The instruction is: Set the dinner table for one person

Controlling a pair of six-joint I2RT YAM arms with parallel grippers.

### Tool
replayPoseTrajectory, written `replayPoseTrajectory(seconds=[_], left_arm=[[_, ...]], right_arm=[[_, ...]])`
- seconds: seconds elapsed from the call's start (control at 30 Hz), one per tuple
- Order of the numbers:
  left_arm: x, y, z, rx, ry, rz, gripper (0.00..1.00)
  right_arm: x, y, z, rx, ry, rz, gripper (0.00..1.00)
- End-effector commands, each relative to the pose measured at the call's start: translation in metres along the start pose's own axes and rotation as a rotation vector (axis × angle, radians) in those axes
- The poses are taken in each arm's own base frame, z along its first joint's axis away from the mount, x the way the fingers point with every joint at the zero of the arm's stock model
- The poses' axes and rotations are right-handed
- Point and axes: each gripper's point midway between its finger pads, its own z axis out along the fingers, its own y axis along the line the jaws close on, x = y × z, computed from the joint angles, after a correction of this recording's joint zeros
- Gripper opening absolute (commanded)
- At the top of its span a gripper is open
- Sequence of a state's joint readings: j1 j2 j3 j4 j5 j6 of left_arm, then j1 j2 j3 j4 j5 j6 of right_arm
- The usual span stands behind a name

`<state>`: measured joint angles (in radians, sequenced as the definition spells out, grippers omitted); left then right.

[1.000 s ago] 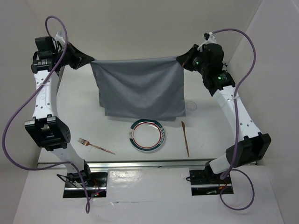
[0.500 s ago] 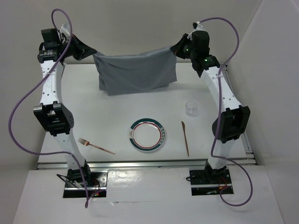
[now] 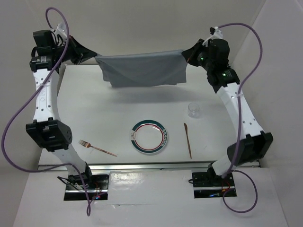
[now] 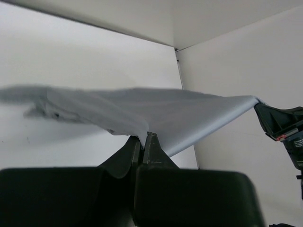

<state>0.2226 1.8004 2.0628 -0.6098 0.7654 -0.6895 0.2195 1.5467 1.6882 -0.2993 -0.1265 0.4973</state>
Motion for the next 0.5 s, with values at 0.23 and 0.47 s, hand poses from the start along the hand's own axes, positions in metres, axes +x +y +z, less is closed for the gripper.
replayPoseTrajectory(seconds=[0.23, 0.47], left_arm=[[0.0, -0.068, -0.062, 0.05, -0.092, 0.172, 0.0], [0.0, 0.012, 0.006, -0.038, 0.005, 0.064, 0.0]], right_arm=[[-0.058, 0.026, -0.062, -0.023, -0.189, -0.053, 0.0], [-0.005, -0.018, 0.03, 0.046, -0.043, -0.067, 0.0]])
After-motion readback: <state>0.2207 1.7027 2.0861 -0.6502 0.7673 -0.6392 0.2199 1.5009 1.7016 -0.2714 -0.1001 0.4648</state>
